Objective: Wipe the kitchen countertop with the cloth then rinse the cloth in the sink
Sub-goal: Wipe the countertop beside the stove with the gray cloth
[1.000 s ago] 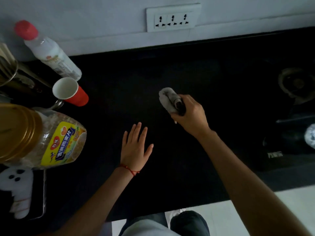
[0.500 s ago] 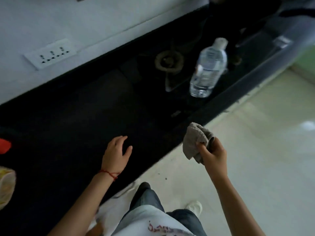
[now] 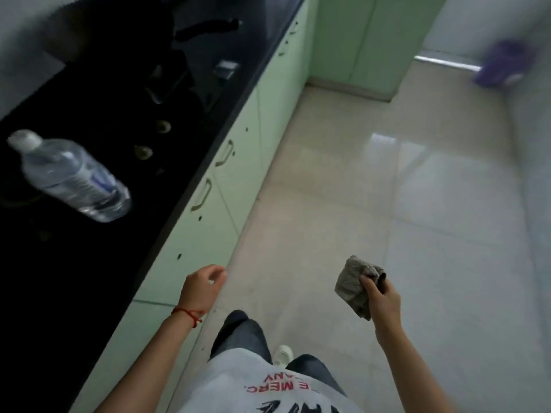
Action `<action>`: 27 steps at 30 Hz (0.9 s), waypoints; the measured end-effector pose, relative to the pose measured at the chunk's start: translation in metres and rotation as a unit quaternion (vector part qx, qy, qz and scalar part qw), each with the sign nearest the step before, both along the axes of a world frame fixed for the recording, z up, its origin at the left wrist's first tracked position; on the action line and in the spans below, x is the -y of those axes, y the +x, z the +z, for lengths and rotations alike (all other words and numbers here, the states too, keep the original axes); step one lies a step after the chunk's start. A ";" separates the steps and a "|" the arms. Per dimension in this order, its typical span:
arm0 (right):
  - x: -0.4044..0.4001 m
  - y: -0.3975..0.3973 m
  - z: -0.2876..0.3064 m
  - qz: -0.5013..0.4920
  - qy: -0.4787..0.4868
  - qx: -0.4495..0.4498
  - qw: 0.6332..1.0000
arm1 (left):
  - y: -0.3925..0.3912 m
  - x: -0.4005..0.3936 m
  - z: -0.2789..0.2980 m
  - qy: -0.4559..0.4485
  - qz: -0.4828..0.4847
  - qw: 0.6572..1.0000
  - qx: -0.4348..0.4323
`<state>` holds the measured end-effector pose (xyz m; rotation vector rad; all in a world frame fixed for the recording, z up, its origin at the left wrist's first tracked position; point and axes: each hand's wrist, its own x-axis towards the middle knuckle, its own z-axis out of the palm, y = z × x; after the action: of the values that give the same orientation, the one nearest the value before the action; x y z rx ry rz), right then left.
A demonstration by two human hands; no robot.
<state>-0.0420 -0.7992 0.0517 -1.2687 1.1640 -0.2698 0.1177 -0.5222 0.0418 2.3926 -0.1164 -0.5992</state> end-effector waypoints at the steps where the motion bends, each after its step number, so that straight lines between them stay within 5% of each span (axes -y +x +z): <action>1: 0.015 -0.002 -0.004 -0.020 0.003 -0.008 1.000 | 0.007 0.012 -0.005 0.008 -0.001 1.000 -0.016; 15: 0.246 0.087 -0.041 -0.145 -0.008 -0.113 0.983 | 0.169 0.233 -0.051 0.033 0.002 0.981 -0.193; 27: 0.440 0.183 -0.059 -0.195 0.013 -0.135 0.971 | 0.332 0.555 -0.021 -0.024 -0.191 0.972 -0.137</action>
<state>0.1413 -1.2387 -0.0073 -1.0674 1.6485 -0.3763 0.4497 -1.0775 0.0204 2.2276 -0.4713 -1.0846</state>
